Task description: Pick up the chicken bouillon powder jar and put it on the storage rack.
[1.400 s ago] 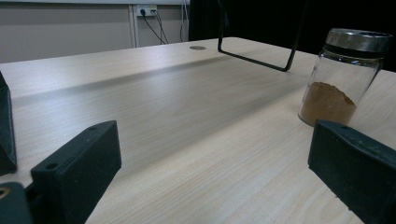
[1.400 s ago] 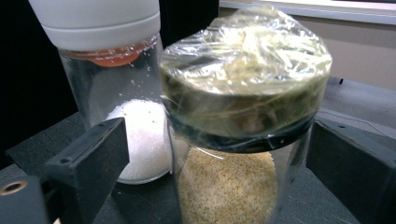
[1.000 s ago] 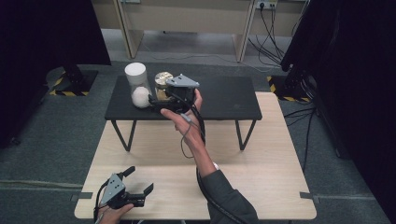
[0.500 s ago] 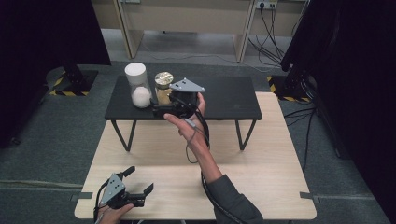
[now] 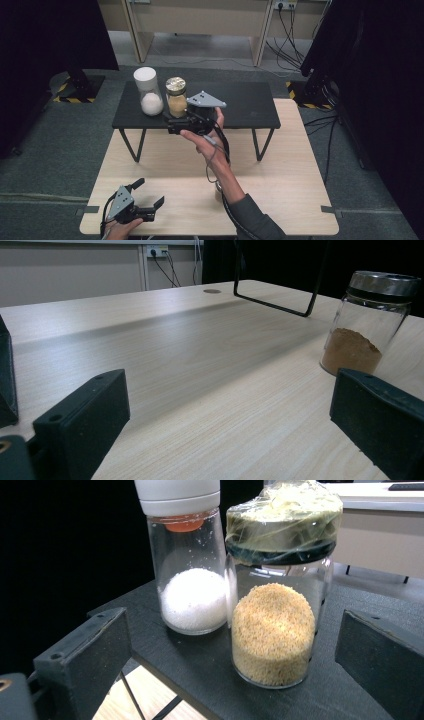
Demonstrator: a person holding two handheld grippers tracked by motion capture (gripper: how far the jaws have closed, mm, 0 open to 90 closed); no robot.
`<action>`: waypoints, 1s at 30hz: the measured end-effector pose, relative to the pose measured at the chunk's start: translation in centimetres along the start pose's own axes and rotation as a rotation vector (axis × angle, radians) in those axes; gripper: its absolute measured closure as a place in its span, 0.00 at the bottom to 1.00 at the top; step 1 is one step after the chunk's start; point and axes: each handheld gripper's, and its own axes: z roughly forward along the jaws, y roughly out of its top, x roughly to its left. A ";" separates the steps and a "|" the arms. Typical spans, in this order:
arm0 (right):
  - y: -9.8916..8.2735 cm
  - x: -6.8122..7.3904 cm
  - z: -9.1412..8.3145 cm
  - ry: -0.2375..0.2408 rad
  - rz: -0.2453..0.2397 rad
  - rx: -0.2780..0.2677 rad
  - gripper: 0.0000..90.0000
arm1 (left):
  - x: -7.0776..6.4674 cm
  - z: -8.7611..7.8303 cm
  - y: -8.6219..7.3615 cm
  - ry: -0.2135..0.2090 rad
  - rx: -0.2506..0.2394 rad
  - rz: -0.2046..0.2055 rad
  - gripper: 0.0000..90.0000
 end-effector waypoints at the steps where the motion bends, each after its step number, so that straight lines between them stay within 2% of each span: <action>1: -0.1 0.0 -0.1 0.003 -0.001 -0.002 0.02 | 0.0 0.0 0.0 0.000 0.000 0.000 0.02; 13: -1.5 -0.6 -1.4 0.021 0.009 -0.014 0.02 | 0.0 0.0 0.0 0.001 0.001 0.000 0.02; 25: -2.9 -0.2 -2.8 0.055 -0.004 -0.038 0.02 | 0.0 0.0 0.0 0.001 0.001 0.002 0.02; 30: -3.5 0.0 -3.4 0.078 0.010 -0.046 0.02 | 0.0 0.0 0.0 0.002 0.001 0.002 0.02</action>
